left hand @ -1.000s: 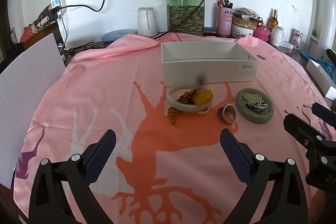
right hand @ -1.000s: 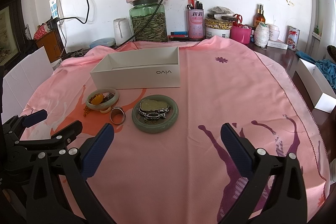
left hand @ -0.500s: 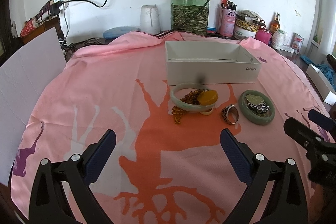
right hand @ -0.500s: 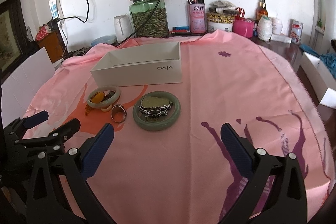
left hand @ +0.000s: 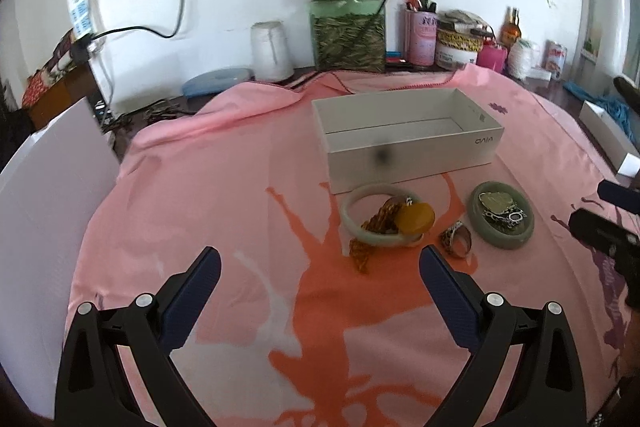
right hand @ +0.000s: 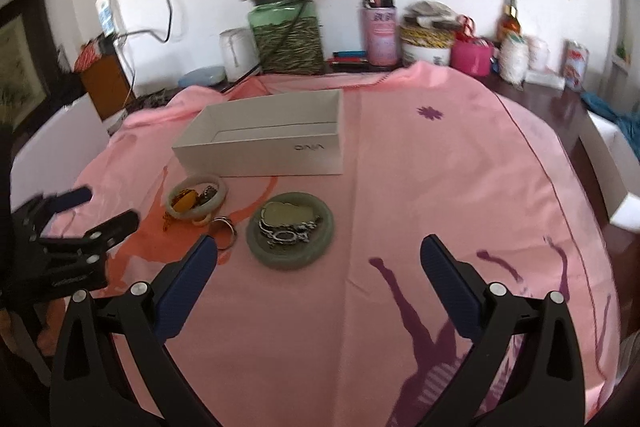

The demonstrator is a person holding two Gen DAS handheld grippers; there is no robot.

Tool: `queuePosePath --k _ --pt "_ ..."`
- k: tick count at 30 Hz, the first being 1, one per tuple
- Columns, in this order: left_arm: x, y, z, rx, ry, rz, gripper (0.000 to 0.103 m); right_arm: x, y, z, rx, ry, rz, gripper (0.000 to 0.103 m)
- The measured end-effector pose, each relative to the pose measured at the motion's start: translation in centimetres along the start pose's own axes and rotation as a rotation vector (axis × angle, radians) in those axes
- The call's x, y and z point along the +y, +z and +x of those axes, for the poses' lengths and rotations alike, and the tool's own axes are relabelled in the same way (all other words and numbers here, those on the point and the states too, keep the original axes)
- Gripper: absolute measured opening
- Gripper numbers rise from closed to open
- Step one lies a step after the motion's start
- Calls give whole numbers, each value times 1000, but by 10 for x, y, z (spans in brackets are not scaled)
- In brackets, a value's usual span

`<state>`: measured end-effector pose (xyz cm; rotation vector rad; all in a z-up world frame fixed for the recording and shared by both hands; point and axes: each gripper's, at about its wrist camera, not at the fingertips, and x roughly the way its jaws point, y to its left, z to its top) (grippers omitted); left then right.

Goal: Organize jewelry
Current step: 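Grasp one jade bangle with the left tool while the right tool grasps another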

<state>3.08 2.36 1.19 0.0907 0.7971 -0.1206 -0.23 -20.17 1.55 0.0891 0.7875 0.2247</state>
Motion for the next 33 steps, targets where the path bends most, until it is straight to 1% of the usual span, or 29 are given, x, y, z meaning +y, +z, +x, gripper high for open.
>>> queuePosePath --k 1,4,7,8,9,13,15,16,17,19,23,28,31,33 --pt "-1 3 7 31 -12 4 97 3 1 2 1 -5 -18 97" --pt "-7 11 23 82 -59 31 97 9 5 7 5 -19 -60 97" --pt "-20 21 33 74 -68 89 97 5 8 11 3 -24 -54 97" --pt "-27 25 35 44 -52 121 97 3 9 13 4 -22 -42 97" --pt "-31 28 39 36 -54 138 97 0 9 14 3 -18 -30 97" --pt "-41 35 59 62 -51 158 97 -6 10 21 6 3 0 97" --pt "-38 33 67 84 -41 150 93 -7 8 26 11 7 -1 97" --pt "-35 32 71 97 -32 150 85 -7 7 29 15 5 -4 97" --pt "-31 30 75 116 -47 139 79 -7 6 34 24 -3 -11 97" --pt "-19 27 75 146 -103 92 69 -7 4 40 46 -21 -23 97" --pt "-4 19 64 145 -107 67 69 -8 3 41 49 -9 -21 97" --pt "8 14 55 131 -131 19 69 -4 3 42 56 -5 -36 97" --pt "5 14 54 120 -116 36 70 1 4 45 64 -1 -57 97" --pt "1 13 55 112 -98 56 73 4 6 48 77 9 -65 97"
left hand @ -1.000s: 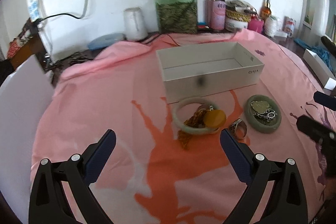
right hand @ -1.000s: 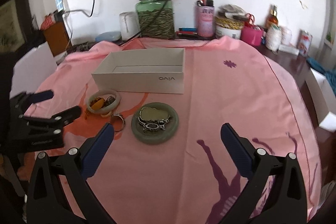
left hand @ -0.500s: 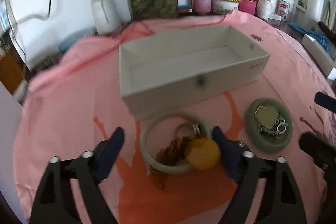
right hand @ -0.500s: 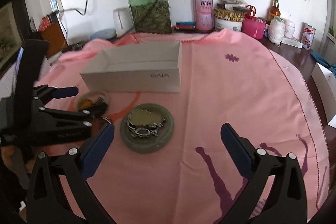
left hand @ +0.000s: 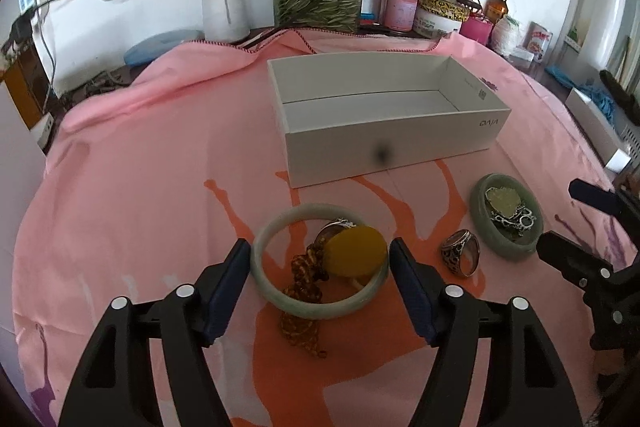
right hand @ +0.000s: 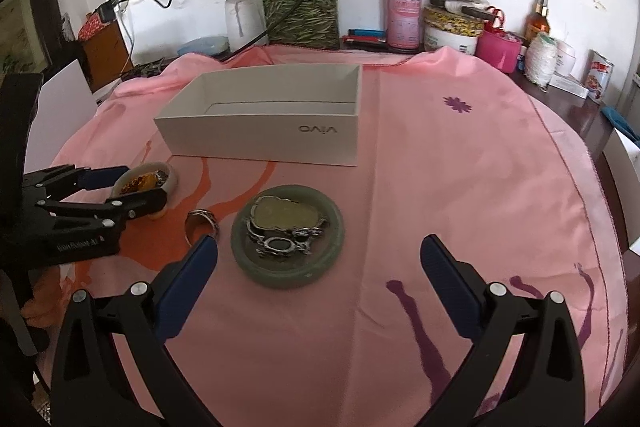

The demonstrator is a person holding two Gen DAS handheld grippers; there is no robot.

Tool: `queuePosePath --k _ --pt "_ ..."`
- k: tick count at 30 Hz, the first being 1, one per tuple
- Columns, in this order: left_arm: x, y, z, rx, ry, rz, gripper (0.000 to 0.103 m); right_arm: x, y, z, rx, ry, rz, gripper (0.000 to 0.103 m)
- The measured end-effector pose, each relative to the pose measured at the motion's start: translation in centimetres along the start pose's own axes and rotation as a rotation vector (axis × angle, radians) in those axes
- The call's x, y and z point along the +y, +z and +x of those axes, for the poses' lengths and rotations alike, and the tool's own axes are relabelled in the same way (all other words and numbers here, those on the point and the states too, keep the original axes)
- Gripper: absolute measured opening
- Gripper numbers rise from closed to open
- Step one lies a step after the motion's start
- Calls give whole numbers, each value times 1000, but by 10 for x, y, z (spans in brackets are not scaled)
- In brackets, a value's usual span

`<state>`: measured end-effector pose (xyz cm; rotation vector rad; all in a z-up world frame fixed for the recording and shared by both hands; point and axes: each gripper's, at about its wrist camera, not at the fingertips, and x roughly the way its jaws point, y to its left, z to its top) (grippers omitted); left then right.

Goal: Organize jewelry
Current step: 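Grasp one jade bangle with the left tool while the right tool grasps another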

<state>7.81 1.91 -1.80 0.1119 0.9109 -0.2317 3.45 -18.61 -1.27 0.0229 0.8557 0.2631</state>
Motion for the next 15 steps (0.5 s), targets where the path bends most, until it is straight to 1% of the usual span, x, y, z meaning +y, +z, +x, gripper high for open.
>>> queuePosePath --k 3,5,6,8,9,10,11,12,15 --pt "0 0 2 0 19 7 73 6 6 6 17 -1 -21 97" --pt "4 1 1 -2 2 -14 72 11 10 11 24 -16 -42 96" --pt "7 2 0 -5 -10 -24 70 13 11 14 30 -29 -53 95" --pt "9 2 -1 -9 -19 -34 69 15 10 21 50 -33 -68 88" --pt "9 2 -1 -8 -21 -34 69 17 9 25 68 -29 -76 81" --pt "8 2 -1 -8 -22 -33 69 18 7 30 92 -24 -85 76" --pt "7 2 -1 -8 -23 -28 69 19 6 33 108 -17 -92 75" --pt "5 2 -1 -8 -23 -21 69 20 6 32 100 -11 -101 69" --pt "2 1 0 -8 -8 -4 69 22 5 31 96 -4 -102 69"
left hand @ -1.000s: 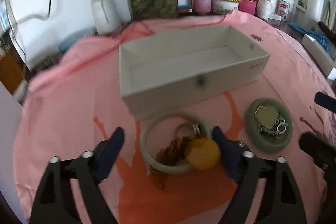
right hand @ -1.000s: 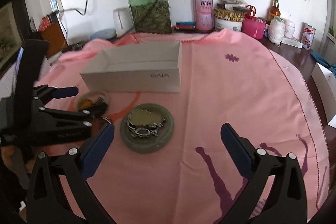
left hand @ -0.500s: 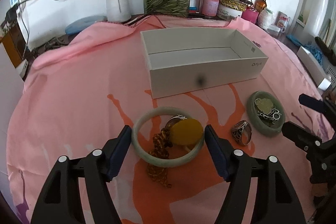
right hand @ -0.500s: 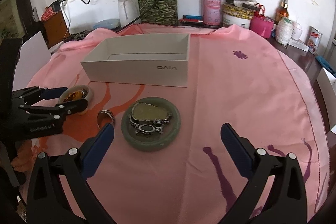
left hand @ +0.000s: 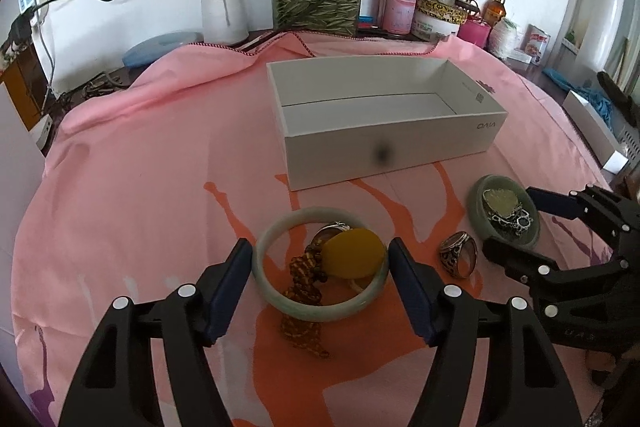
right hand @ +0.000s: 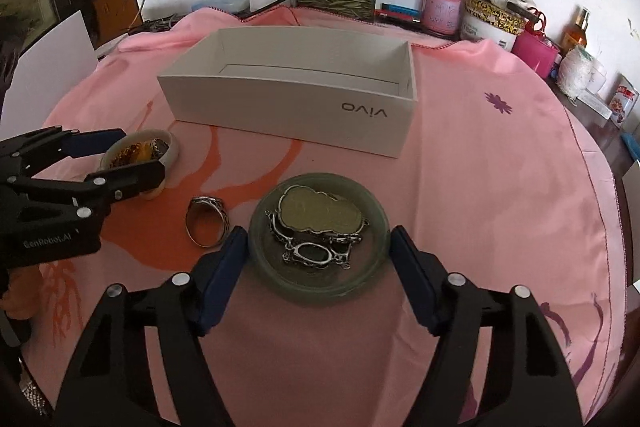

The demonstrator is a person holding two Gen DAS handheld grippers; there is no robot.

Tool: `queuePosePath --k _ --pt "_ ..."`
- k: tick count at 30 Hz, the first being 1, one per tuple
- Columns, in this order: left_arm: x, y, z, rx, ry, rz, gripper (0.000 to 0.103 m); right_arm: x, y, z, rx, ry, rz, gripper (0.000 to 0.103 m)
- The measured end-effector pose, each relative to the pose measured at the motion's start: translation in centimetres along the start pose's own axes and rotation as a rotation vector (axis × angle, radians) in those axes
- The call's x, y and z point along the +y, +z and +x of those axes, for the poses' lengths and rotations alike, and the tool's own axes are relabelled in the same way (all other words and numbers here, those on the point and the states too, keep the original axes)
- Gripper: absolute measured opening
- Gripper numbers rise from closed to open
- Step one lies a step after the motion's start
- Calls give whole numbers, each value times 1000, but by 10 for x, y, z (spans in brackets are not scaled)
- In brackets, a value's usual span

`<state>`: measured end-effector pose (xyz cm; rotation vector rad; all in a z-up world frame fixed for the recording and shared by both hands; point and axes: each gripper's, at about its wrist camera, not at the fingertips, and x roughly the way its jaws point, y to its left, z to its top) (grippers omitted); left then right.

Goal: Organize jewelry
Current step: 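Grasp one jade bangle with the left tool while the right tool grasps another, then lift both jade bangles into the white box and open both tools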

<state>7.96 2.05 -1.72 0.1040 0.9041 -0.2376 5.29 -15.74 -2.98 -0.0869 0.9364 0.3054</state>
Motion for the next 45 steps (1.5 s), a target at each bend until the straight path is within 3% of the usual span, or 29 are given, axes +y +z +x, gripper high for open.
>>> queuePosePath --k 6,17,23,28,32,37,45 --pt "-1 -2 6 18 3 5 69 4 -2 0 0 2 -2 69" --pt "4 3 -27 -126 -2 -23 69 -12 1 -16 -85 15 54 69" --pt "1 8 -33 -157 9 -20 69 -18 3 -25 -131 26 81 69" --pt "-4 25 -41 -182 23 -4 69 -24 11 -40 -156 43 110 69" --pt "-12 54 -42 -213 31 21 69 -27 39 -52 -192 49 105 69" --pt "-14 79 -21 -207 30 -3 69 -32 80 -36 -204 85 122 69" --pt "-3 88 28 -119 36 -34 69 -45 100 16 -134 104 169 69"
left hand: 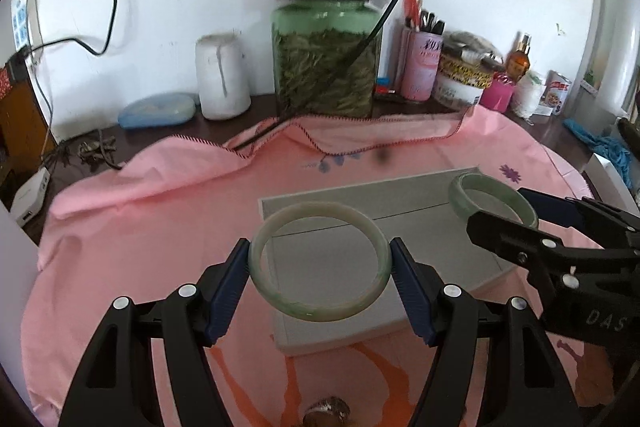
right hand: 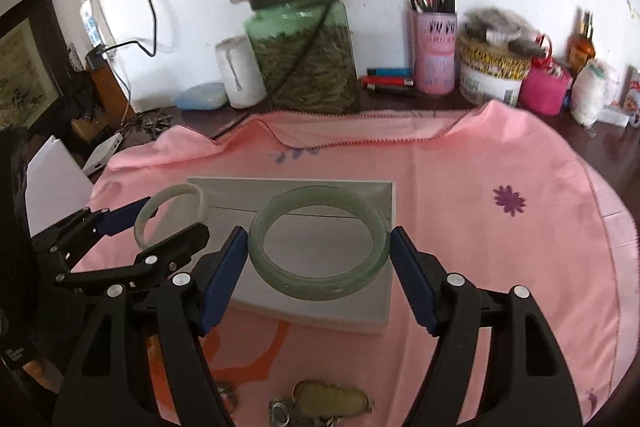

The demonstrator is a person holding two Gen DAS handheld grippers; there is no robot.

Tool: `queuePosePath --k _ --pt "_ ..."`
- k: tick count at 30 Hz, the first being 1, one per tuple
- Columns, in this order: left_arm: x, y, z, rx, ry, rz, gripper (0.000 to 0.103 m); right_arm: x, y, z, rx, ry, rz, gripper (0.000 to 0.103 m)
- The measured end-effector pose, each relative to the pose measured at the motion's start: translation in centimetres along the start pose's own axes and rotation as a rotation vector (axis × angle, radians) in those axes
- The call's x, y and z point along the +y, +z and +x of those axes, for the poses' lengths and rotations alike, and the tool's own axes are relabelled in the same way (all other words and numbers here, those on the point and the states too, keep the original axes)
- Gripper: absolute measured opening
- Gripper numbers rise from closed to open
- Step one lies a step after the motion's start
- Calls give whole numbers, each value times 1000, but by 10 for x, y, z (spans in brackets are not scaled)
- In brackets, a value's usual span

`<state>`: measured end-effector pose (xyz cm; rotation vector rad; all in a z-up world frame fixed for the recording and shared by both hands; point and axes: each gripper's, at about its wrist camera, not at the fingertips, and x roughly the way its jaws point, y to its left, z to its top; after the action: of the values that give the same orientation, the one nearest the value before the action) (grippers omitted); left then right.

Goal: Organize jewelry
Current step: 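Lift both jade bangles into the white box and open both tools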

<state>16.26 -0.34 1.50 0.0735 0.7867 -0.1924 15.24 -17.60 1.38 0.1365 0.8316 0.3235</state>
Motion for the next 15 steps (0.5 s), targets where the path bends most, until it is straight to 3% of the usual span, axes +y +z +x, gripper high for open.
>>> queuePosePath --k 7,15 --pt "3 -2 -1 -14 -1 -3 76 -14 4 4 1 70 57 72" --pt "5 -4 -9 -26 -4 -11 76 -16 2 -6 -16 65 61 72"
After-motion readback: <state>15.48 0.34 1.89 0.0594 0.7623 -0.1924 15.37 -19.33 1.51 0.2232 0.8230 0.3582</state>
